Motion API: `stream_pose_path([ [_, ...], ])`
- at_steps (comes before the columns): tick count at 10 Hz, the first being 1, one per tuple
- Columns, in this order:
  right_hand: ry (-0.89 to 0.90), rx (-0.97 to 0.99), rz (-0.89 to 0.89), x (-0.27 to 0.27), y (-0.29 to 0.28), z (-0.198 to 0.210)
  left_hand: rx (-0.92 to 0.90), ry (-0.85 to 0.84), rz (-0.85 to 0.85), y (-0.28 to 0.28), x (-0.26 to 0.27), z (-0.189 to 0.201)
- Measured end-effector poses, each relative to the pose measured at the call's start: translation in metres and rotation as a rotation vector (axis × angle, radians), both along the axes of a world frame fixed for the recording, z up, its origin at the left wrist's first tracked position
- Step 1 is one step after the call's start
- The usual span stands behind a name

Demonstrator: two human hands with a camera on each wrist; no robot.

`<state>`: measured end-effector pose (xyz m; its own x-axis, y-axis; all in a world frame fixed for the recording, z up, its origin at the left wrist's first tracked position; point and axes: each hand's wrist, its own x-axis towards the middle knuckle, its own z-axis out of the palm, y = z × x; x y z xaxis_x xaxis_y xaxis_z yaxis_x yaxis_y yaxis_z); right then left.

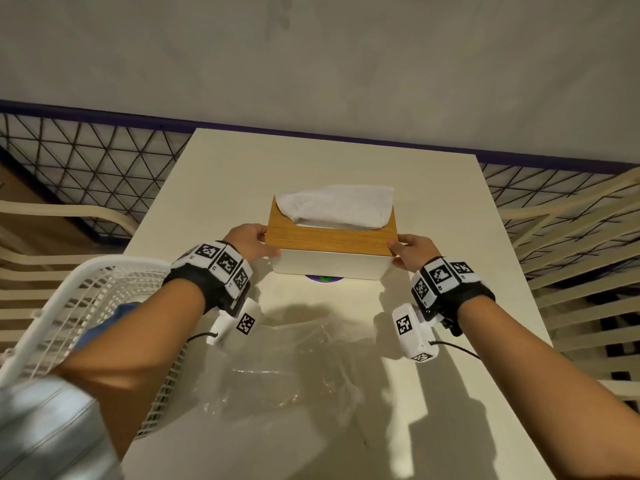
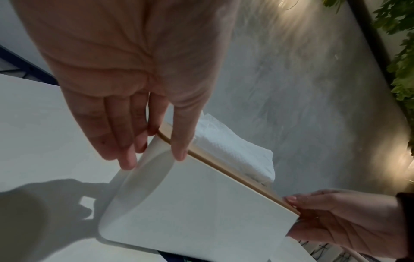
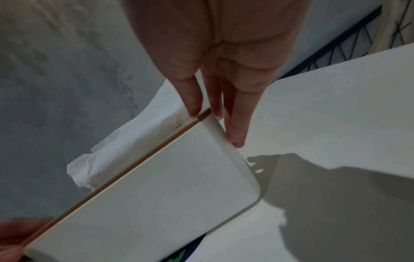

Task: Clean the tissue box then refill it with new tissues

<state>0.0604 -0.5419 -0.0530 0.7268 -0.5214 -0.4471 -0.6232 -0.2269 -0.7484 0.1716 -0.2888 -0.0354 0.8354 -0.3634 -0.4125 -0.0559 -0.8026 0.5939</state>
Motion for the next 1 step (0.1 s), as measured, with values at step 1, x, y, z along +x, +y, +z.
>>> stream_pose_path([
  [1,-0.024,-0.098,-0.055,-0.0074,-0.0009,0.0011,0.007,0.027,0.020,0.0040,-0.0016,-0.0001],
])
